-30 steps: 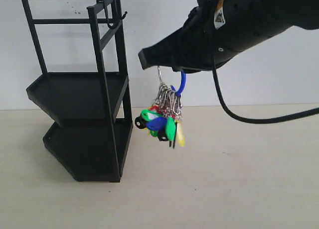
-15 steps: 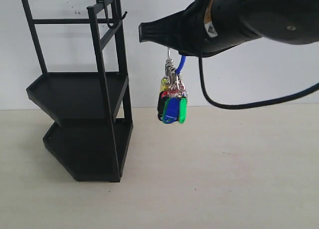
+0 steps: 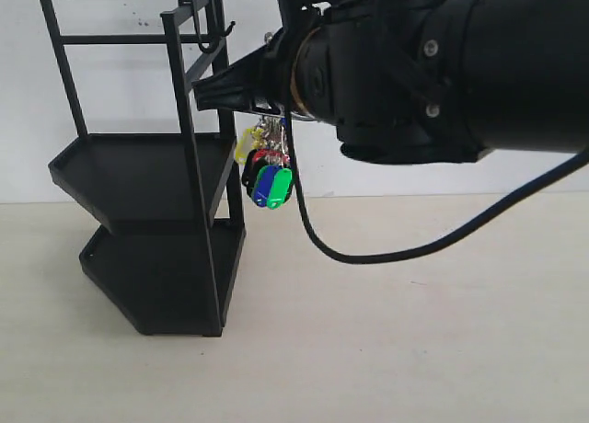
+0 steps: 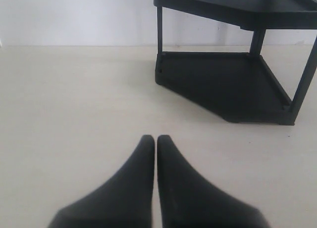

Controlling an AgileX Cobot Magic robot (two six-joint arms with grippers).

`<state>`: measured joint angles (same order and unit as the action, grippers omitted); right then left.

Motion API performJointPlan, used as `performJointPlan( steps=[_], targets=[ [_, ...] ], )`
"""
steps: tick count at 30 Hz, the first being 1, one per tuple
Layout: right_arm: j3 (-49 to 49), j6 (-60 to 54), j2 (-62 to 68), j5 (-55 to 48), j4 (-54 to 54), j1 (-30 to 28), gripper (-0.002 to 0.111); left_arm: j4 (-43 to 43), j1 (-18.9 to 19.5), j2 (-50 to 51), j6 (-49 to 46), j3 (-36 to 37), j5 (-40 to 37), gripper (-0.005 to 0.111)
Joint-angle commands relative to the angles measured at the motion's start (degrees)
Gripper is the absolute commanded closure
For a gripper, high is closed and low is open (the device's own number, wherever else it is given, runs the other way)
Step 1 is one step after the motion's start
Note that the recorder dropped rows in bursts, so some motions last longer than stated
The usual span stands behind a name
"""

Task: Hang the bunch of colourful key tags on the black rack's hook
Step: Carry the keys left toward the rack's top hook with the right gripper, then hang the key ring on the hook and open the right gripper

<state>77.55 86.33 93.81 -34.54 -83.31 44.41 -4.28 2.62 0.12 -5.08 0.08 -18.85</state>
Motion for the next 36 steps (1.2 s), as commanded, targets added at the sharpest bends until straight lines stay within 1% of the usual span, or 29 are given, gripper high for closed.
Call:
performJointPlan(
  steps=[1, 3, 9, 14, 19, 31, 36],
  targets=[
    [1.84, 0.72, 0.22, -0.40, -4.20, 0.22, 0.109, -0.43, 0.21, -0.12, 0.60, -0.08, 0.77, 0.102],
    [3.24, 0.48, 0.61, -0.70, -4.20, 0.22, 0.109, -0.43, 0.21, -0.12, 0.60, -0.08, 0.77, 0.102],
    [7.15, 0.31, 2.92, 2.69, -4.33, 0.22, 0.109, -0.43, 0.21, -0.12, 0.60, -0.08, 0.77, 0.102],
    [7.25, 0.31, 4.03, 3.70, -4.33, 0.22, 0.109, -0.43, 0.21, -0.12, 0.60, -0.08, 0.77, 0.102],
    [7.25, -1.78, 4.24, 7.49, -4.33, 0.22, 0.109, -0.43, 0.21, -0.12, 0.60, -0.08, 0.77, 0.102],
    [7.25, -2.15, 4.24, 7.80, -2.61, 0.22, 0.109, -0.43, 0.21, -0.12, 0.60, -0.08, 0.77, 0.102],
    [7.25, -3.12, 4.24, 11.80, -2.61, 0.22, 0.108, -0.43, 0.21, -0.12, 0.60, -0.08, 0.77, 0.102]
  ],
)
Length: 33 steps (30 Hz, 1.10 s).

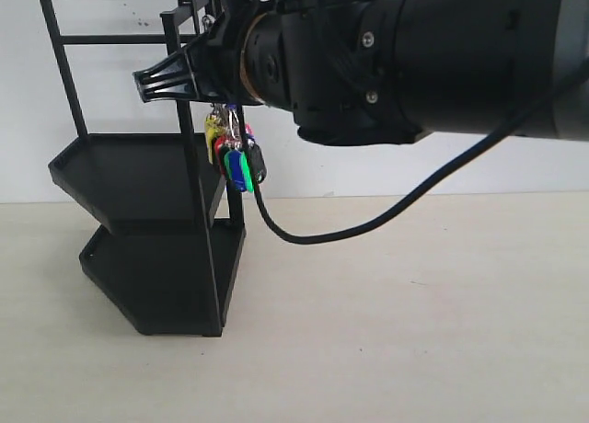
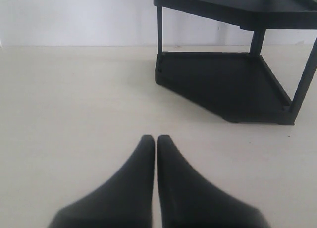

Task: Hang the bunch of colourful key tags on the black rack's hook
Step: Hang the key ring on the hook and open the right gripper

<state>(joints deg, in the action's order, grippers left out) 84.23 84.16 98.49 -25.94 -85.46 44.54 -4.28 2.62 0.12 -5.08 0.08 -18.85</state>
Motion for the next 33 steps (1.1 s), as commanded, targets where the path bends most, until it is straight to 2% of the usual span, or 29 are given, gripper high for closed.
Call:
performJointPlan(
  steps=[1, 4, 9, 12, 20, 25, 26, 28, 29, 30, 33],
  targets=[
    [0.56, -0.95, -0.44, 3.91, -0.45, 0.09, 0.107, -0.43, 0.21, -0.12, 0.60, -0.08, 0.77, 0.102],
    [0.56, -0.70, -0.44, 3.93, -0.34, 0.09, 0.096, -0.43, 0.21, -0.12, 0.60, -0.08, 0.77, 0.102],
    [0.56, -0.19, -0.44, 2.61, 0.10, -0.02, 0.066, -0.43, 0.21, -0.12, 0.60, -0.08, 0.77, 0.102],
    [0.56, -0.17, -0.44, 2.13, 1.15, -0.02, 0.060, -0.43, 0.21, -0.12, 0.60, -0.08, 0.77, 0.102],
    [0.46, -0.17, -3.07, 0.08, 5.97, -0.02, 0.061, -0.43, 0.21, -0.12, 0.60, -0.08, 0.77, 0.102],
    [0.46, -1.89, -6.16, -7.53, 12.07, -0.02, 0.064, -0.43, 0.21, -0.12, 0.60, -0.08, 0.77, 0.102],
    [0.46, -3.89, -6.81, -9.86, 13.40, -0.02, 0.069, -0.43, 0.21, -0.12, 0.60, -0.08, 0.77, 0.102],
    [0.46, -10.95, -7.94, -15.13, 15.96, -0.02, 0.087, -0.43, 0.21, -0.12, 0.60, -0.08, 0.77, 0.102],
    [0.46, -15.17, -8.55, -18.37, 17.39, -0.02, 0.101, -0.43, 0.21, -0.12, 0.60, -0.08, 0.77, 0.102],
    [0.46, -18.53, -8.93, -21.89, 18.66, -0.02, 0.108, -0.43, 0.21, -0.12, 0.60, -0.08, 0.77, 0.102],
    [0.46, -25.28, -10.04, -32.44, 19.76, -0.02, 0.109, -0.43, 0.21, -0.12, 0.60, -0.08, 0.77, 0.102]
  ],
)
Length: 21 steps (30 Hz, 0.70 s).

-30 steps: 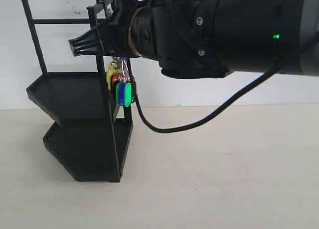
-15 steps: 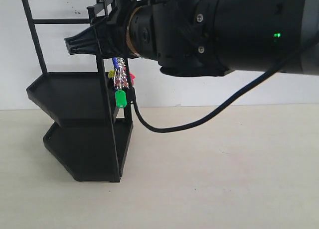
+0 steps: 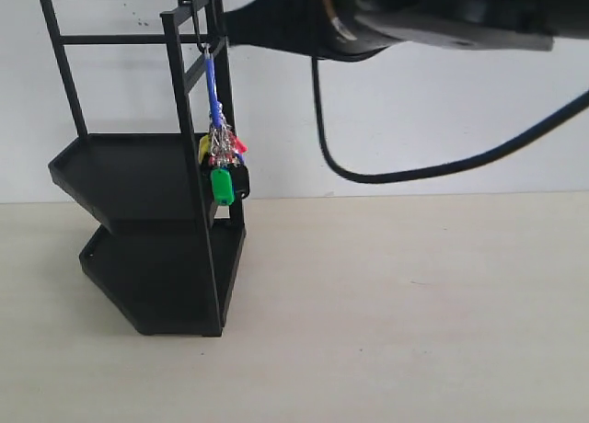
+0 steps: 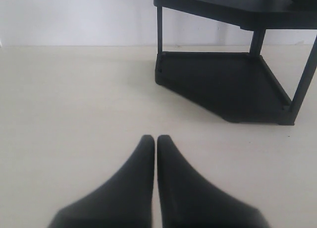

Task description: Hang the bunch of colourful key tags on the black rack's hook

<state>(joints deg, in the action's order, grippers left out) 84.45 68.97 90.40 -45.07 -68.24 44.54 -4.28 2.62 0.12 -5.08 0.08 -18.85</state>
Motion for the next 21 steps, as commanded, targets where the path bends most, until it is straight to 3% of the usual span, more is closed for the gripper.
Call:
performJointPlan(
  steps=[1, 4, 15, 21],
  targets=[
    [0.24, -11.59, -2.37, -16.96, 2.54, -0.02, 0.109, -0.43, 0.21, -0.12, 0.60, -0.08, 0.77, 0.102],
    [0.24, -14.67, -3.18, -24.73, 2.54, -0.02, 0.109, -0.43, 0.21, -0.12, 0.60, -0.08, 0.77, 0.102],
    [0.24, -20.40, -12.40, -24.89, 4.36, -0.02, 0.109, -0.43, 0.21, -0.12, 0.60, -0.08, 0.77, 0.102],
    [0.24, -25.58, -20.61, -24.89, -1.05, -0.02, 0.109, -0.43, 0.21, -0.12, 0.60, -0.08, 0.77, 0.102]
  ],
)
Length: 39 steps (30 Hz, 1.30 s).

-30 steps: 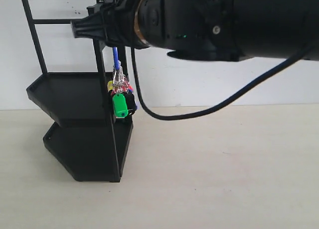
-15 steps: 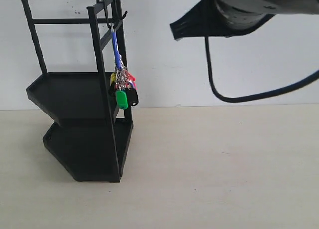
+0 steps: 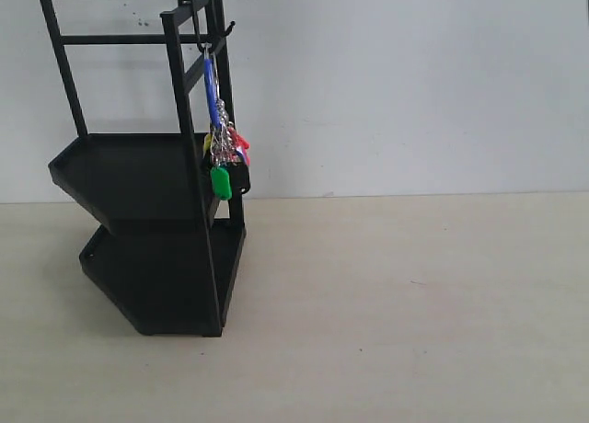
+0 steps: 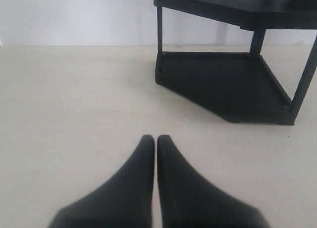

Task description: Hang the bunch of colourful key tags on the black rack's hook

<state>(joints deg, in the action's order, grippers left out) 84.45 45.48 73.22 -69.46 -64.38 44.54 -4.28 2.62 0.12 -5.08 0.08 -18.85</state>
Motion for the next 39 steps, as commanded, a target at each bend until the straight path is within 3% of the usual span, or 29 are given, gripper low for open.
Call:
performJointPlan(
  steps=[1, 7, 15, 21, 28, 35, 39],
  targets=[
    [0.24, -4.73, -4.71, -0.50, -7.49, -0.02, 0.109, -0.43, 0.21, -0.12, 0.60, -0.08, 0.77, 0.102],
    [-2.24, -8.62, -15.09, -0.50, -8.73, -0.02, 0.109, -0.43, 0.21, -0.12, 0.60, -0.08, 0.77, 0.102],
    [-33.07, 1.71, -32.18, 5.19, -11.42, -0.02, 0.109, -0.43, 0.21, -0.12, 0.60, -0.08, 0.77, 0.102],
    [-46.81, 9.61, -35.42, 6.09, -6.89, -0.02, 0.109, -0.43, 0.21, -0.12, 0.60, -0.08, 0.77, 0.102],
    [-49.79, 9.72, -35.42, 6.32, 5.25, -0.02, 0.109, -0.43, 0.21, -0.12, 0.60, -0.08, 0.77, 0.102],
    [-49.79, 9.72, -35.78, 6.59, 5.83, -0.02, 0.109, -0.43, 0.21, -0.12, 0.60, -0.08, 0.77, 0.102],
    [-49.79, 9.72, -42.54, 7.13, 5.14, -2.14, 0.109, -0.43, 0.21, -0.12, 0.60, -0.08, 0.77, 0.102]
  ],
)
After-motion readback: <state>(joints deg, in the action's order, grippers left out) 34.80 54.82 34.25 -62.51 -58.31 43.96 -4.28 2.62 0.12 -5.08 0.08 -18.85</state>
